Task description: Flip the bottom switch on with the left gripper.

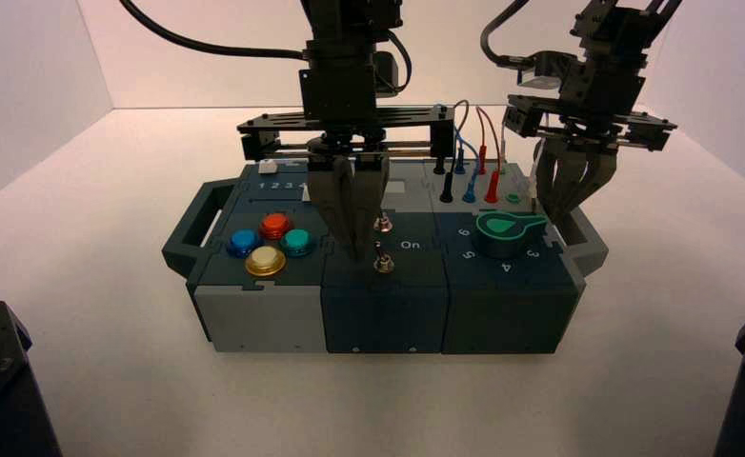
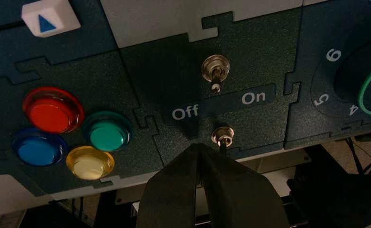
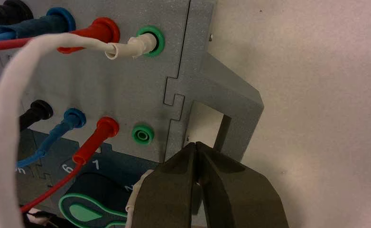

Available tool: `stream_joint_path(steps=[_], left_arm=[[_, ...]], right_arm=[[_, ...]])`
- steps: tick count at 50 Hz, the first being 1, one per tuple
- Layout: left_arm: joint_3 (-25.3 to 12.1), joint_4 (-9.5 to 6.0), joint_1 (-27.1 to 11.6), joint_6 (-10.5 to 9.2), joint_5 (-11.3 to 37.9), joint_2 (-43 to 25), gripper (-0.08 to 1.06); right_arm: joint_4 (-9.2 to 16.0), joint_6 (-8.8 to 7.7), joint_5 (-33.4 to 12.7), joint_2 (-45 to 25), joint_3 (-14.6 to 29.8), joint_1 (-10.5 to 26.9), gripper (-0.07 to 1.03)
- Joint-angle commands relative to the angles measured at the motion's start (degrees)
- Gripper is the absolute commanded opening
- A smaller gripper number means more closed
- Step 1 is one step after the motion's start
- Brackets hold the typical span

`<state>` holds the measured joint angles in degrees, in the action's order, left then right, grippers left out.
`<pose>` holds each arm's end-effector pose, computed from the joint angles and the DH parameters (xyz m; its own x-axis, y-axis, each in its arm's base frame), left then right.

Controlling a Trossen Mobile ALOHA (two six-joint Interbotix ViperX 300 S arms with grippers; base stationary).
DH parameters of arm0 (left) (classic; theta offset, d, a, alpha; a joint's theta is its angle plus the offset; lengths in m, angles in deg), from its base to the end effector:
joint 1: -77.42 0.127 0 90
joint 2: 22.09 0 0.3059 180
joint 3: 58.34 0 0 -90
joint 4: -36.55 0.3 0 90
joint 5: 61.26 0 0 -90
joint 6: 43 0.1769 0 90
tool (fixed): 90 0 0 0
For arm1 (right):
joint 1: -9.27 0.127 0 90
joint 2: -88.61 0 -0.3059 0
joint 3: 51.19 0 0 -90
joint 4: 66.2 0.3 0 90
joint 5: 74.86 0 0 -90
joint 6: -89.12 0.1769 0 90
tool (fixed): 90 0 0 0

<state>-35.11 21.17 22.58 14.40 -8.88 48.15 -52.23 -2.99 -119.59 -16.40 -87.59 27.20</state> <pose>0.1480 -0.2746 0.0379 -0.2145 -0.0603 -0.9749 0.2008 0.9741 -0.1044 0.2289 0.1057 0.0144 -0.1386 0.1337 -0.9813 -0.1553 0.9756 0.1549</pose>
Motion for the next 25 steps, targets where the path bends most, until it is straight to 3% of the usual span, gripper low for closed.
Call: stream_joint_path(steps=[1, 25], left_arm=[[-1.5, -0.09, 0.1, -0.18, 0.1, 0.8, -0.03], [-3.8, -0.53, -1.2, -0.18, 0.7, -0.5, -0.03]], right_arm=[[-0.8, -1.05, 0.2, -0.4, -0.7, 1.9, -0.02], [-0.8, -1.05, 0.1, -0.4, -0.6, 1.9, -0.02]])
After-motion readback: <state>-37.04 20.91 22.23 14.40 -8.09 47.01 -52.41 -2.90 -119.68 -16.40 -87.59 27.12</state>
